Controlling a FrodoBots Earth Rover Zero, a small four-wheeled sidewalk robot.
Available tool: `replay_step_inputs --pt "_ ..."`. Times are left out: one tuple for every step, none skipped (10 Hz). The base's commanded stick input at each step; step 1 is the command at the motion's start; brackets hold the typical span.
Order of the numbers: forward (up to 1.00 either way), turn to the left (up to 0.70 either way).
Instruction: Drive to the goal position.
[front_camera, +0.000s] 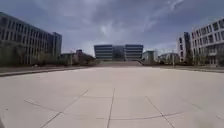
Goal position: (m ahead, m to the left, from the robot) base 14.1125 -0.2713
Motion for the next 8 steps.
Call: replay_step_inputs --pt "0.7 0.0" --pt "0.7 -0.25" --pt "0.7 -0.35" --pt "0.7 -0.35" --pt "0.7 -0.22" --pt "0.7 -0.04" --pt "0.7 0.0" --pt "0.7 0.0"
